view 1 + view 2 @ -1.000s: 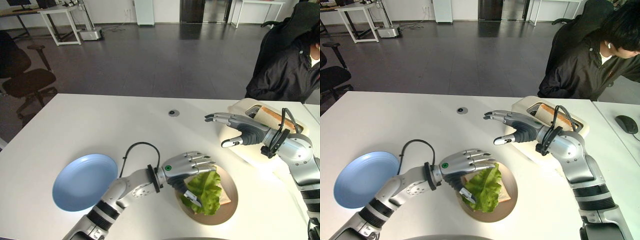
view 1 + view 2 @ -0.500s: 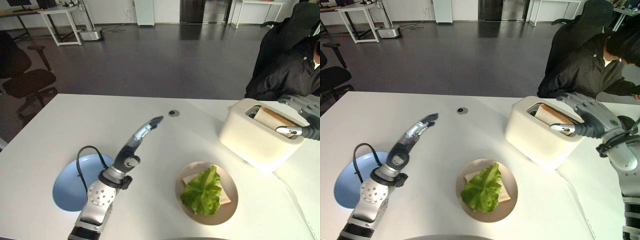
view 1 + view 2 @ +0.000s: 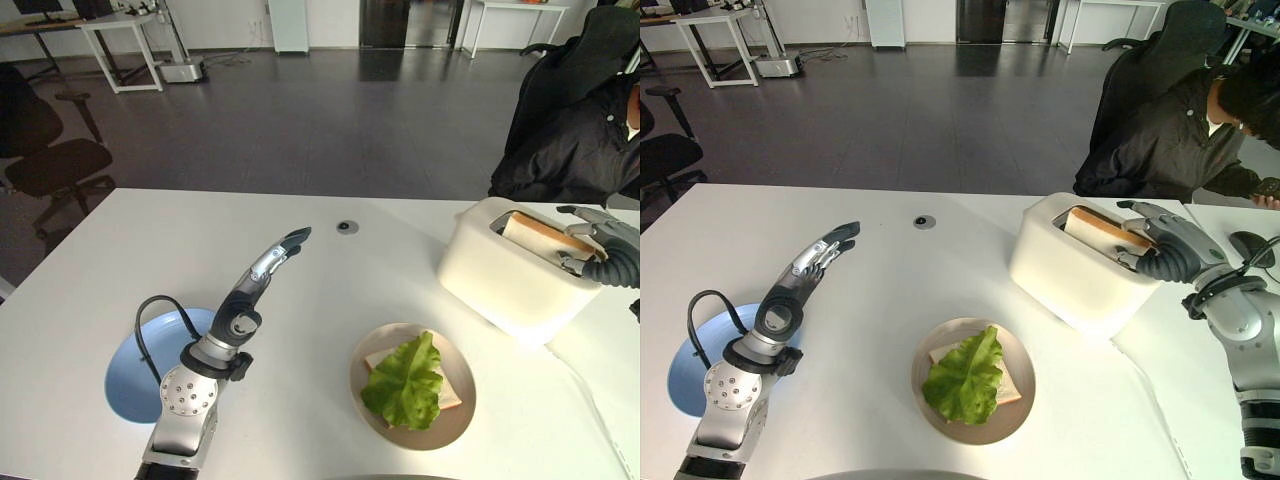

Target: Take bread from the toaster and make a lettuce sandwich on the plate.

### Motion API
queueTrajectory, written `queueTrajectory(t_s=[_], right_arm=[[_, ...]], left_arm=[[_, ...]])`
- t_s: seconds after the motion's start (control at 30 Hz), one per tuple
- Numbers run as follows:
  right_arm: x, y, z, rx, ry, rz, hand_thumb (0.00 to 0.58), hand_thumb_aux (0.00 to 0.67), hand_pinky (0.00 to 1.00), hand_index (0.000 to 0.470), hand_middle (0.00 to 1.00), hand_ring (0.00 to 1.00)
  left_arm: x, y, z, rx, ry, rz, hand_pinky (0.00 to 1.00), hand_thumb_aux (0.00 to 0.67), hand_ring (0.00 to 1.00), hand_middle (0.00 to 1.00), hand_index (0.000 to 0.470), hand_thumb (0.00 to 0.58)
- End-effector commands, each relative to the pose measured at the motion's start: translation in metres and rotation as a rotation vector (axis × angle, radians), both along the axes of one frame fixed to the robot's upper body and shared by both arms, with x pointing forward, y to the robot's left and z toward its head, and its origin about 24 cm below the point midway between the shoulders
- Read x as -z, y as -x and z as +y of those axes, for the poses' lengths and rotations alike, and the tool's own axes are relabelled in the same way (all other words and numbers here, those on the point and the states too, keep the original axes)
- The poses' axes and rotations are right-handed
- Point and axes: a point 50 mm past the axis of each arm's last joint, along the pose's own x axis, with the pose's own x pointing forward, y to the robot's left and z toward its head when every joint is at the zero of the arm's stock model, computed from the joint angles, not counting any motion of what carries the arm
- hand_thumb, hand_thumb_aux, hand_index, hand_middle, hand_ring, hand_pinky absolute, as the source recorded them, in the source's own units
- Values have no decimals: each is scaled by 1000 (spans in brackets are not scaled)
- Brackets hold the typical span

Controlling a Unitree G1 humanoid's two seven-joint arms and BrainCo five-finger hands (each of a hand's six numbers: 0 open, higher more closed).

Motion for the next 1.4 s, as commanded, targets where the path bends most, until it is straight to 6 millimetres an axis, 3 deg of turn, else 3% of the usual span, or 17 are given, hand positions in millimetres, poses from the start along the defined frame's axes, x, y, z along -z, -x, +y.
queueTrajectory(t_s=[0.03,0.27,0.33,0.4,0.5,0.73,0.97,1.4], right_arm=[[-15,-4,-7,37,-225,-34,580,670,0,470,0,0],[-68,8,-17,-112,-581,-61,580,670,0,470,0,0],[-84,15,-11,-220,-639,-49,580,670,0,470,0,0],[-87,19,6,-355,-683,29,580,670,0,470,0,0],[-72,17,37,-509,-700,218,580,670,0,470,0,0],[-6,15,100,-661,-502,669,580,670,0,470,0,0],[44,23,120,-704,-448,909,580,670,0,470,0,0],[80,3,144,-622,-465,981,580,670,0,470,0,0]], left_arm=[[7,0,3,-20,-40,31,0,0,0,0,0,0],[-1,4,4,-31,-125,-56,0,0,0,0,0,0],[-8,7,4,-30,-163,-121,0,0,0,0,0,0],[-18,11,7,-42,-188,-200,0,0,0,0,0,0],[-29,18,9,-66,-216,-294,0,0,0,0,0,0],[-32,31,-5,-35,-396,-424,0,0,0,0,0,0],[-8,45,-49,117,-694,-518,0,0,0,0,0,0],[31,63,-82,283,-882,-541,0,0,0,0,0,0]])
